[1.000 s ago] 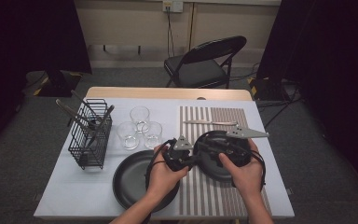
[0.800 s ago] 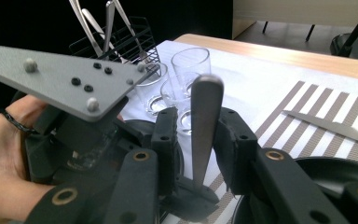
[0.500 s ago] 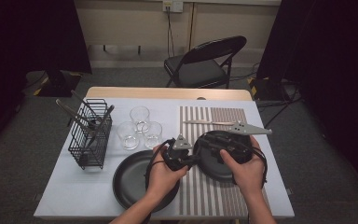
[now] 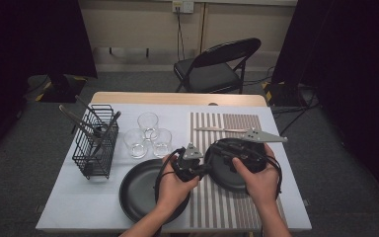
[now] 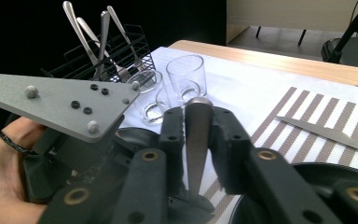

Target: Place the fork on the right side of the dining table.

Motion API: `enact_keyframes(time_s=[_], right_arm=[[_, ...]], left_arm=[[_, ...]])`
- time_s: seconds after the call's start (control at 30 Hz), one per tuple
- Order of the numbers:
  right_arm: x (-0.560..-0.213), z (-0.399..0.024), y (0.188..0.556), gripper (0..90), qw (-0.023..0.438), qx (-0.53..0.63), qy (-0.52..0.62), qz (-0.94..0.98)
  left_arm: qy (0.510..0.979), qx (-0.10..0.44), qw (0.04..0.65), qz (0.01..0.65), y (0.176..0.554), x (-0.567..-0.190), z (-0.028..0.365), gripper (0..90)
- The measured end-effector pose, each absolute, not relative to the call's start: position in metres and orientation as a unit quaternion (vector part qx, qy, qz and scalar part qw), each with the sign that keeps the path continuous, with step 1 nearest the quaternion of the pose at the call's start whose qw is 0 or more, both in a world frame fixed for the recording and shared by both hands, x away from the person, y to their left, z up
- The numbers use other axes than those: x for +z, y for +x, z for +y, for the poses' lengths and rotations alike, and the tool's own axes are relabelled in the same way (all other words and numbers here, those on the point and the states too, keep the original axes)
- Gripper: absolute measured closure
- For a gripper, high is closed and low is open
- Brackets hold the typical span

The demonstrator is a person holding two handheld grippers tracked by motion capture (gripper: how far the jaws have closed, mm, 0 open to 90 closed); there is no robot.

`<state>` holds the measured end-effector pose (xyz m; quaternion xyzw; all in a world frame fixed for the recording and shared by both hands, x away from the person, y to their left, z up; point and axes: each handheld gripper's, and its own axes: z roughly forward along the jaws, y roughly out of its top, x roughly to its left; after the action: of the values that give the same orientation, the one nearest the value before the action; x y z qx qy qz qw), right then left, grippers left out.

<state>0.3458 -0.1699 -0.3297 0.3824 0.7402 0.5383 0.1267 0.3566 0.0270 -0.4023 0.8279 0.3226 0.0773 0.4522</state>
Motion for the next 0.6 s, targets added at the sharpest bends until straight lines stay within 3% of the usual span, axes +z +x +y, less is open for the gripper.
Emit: enact_keyframes(time_s=[0.33,0.6], right_arm=[[-0.3292,-0.1691,0.3482,78.3,0.128,0.539,0.377,0.743],[-0.3292,-0.1719,0.3499,78.4,0.121,0.537,0.368,0.749]], left_arm=[[0.825,0.078,0.457,0.324,0.3566,-0.4019,0.0284,86.5],[0.832,0.072,0.455,0.308,0.3558,-0.3983,0.0326,69.8]])
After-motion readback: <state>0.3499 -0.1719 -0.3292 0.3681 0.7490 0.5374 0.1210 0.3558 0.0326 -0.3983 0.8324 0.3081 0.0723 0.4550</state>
